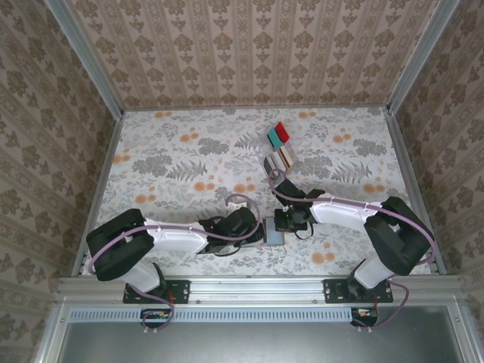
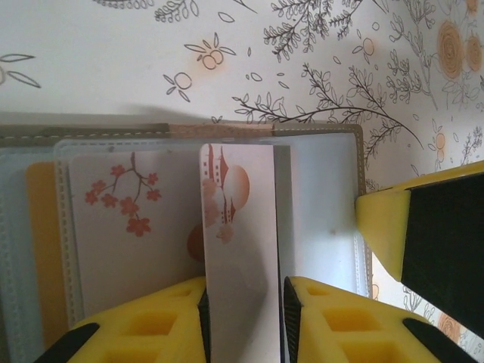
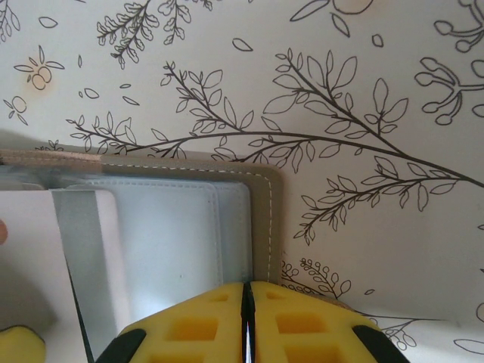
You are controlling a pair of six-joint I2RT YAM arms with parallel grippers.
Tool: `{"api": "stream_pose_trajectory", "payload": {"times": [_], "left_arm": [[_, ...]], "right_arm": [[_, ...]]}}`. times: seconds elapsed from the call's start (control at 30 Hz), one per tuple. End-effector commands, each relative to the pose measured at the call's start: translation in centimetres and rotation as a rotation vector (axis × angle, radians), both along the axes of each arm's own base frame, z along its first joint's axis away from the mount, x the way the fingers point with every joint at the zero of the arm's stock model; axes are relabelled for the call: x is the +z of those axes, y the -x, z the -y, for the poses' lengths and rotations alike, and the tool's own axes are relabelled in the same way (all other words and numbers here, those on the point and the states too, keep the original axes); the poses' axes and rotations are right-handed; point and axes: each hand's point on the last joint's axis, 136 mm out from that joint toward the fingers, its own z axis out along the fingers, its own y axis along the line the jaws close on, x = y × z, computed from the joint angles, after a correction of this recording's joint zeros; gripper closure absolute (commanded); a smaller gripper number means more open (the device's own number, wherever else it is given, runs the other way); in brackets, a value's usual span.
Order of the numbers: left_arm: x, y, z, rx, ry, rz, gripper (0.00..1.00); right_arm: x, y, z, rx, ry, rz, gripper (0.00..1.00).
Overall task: Put the credit cards into the card holder
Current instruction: Insert the credit card into the card slot.
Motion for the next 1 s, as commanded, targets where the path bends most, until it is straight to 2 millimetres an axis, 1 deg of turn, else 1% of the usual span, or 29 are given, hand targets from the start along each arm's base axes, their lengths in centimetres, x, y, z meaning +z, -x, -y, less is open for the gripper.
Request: {"api": "stream_pose_trajectory", "payload": {"times": [0.0, 0.13, 0.37, 0.53, 0.67, 0.7, 0.73, 0.77, 0.97], "left_arm": [[-2.0, 1.0, -0.8, -0.071, -0.092, -0.049, 0.66], [-2.0, 1.1, -1.0, -0.071, -0.115, -0.058, 0.64], [-1.5, 0.8, -2.9, -0.037, -0.206, -0.044, 0.56], [-1.3, 0.6, -3.2, -0.031, -0.218, -0.036, 0.56], [-1.1, 0.6, -2.8, -0.048, -0.216, -0.033, 0.61], [-1.1, 0.6, -2.7, -0.053, -0.216, -0.034, 0.64], [-1.1, 0.7, -2.5, -0.059, -0.215, -0.034, 0.70], [-1.2, 0.7, -2.4, -0.064, -0.216, -0.037, 0.72], [-1.1, 0.7, -1.8, -0.085, -0.211, -0.042, 0.74]], "right_arm": [[-2.8, 1.2, 2.2, -0.024, 0.107, -0.047, 0.88], [-2.6, 1.1, 2.1, -0.025, 0.104, -0.044, 0.88], [-2.6, 1.1, 2.1, -0.025, 0.106, -0.044, 0.88], [-2.6, 1.0, 2.1, -0.024, 0.106, -0.045, 0.88], [-2.5, 0.9, 2.0, -0.022, 0.106, -0.043, 0.88], [-2.5, 0.9, 1.9, -0.021, 0.106, -0.044, 0.88], [-2.4, 0.9, 1.9, -0.020, 0.106, -0.044, 0.88], [-2.4, 0.9, 1.9, -0.019, 0.105, -0.044, 0.88], [-2.4, 0.9, 1.8, -0.019, 0.099, -0.044, 0.88]]}}
